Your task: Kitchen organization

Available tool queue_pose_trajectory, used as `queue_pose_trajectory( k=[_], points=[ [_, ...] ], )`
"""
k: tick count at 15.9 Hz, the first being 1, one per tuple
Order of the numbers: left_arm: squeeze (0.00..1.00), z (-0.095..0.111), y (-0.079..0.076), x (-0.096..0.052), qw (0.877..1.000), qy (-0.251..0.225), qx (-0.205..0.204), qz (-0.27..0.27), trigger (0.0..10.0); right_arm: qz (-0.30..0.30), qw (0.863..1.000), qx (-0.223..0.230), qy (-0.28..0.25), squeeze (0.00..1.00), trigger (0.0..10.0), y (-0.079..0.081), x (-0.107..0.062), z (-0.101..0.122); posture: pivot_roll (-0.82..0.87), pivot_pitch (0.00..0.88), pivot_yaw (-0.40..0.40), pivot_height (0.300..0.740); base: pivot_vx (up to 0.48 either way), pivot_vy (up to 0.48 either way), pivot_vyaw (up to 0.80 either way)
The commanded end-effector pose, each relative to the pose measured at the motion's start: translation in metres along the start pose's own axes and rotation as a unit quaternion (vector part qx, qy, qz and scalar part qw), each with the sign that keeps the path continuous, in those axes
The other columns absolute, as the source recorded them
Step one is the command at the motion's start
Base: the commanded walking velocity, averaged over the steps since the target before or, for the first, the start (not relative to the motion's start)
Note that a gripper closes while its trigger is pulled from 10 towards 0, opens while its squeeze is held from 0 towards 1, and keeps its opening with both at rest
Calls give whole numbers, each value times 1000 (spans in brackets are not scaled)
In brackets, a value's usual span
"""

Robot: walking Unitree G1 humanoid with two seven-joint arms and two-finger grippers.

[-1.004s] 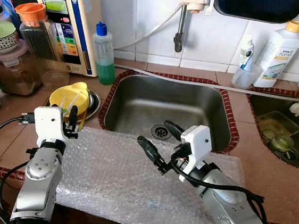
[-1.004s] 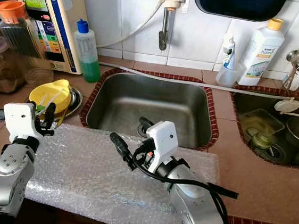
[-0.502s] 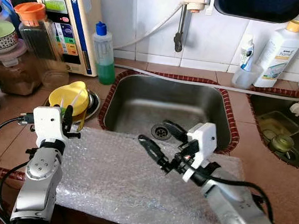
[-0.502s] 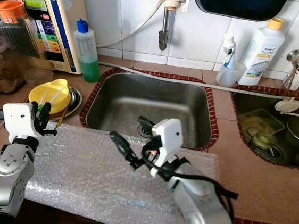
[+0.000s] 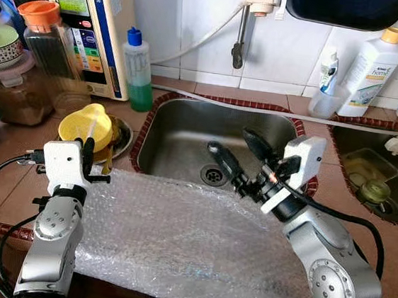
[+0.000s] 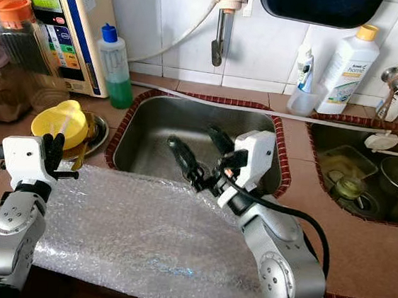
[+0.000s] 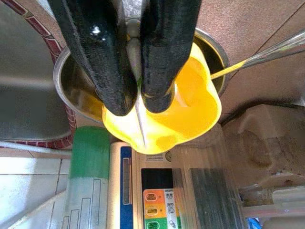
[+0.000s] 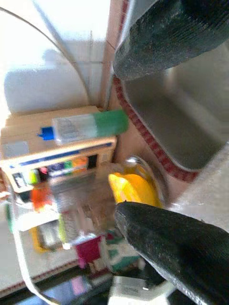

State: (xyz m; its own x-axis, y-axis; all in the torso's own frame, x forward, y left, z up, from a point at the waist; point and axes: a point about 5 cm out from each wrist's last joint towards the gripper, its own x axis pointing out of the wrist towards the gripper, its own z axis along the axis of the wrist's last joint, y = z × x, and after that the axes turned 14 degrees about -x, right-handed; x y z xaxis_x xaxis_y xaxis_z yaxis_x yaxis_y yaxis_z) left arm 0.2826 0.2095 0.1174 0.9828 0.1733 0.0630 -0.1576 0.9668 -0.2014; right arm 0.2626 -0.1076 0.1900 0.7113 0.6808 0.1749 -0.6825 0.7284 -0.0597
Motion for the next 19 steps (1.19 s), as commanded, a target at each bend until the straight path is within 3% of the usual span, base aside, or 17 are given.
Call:
queue_pose_trajectory(
  k=[1,7,11,15,18,19],
  points=[
    [0,-1,2,-3,1000,4,2,3,0,35,999,3,25,0,10000,7,-2,-6,5,18,26,740,0,0,0],
    [0,8,-4,1,1000,-12,1,-7,0,112,990,-12,81,0,10000,11,-10,-15,10,18,18,740,0,0,0],
    [0,17,-6,0,999,-41,23,-11,0,107,991,-24,80,0,10000,8,-7,-13,7,11,23,740,0,0,0],
    [0,40,-16,6,993,-89,62,-39,0,95,992,-28,75,0,10000,5,-6,-13,12,16,33,740,0,0,0],
    [0,55,-29,6,982,-131,102,-86,0,77,994,-26,67,0,10000,1,-3,-12,15,19,36,740,0,0,0],
    [0,62,-43,4,970,-158,125,-133,0,31,998,-22,57,0,10000,-10,2,-10,20,22,37,740,0,0,0]
  ],
)
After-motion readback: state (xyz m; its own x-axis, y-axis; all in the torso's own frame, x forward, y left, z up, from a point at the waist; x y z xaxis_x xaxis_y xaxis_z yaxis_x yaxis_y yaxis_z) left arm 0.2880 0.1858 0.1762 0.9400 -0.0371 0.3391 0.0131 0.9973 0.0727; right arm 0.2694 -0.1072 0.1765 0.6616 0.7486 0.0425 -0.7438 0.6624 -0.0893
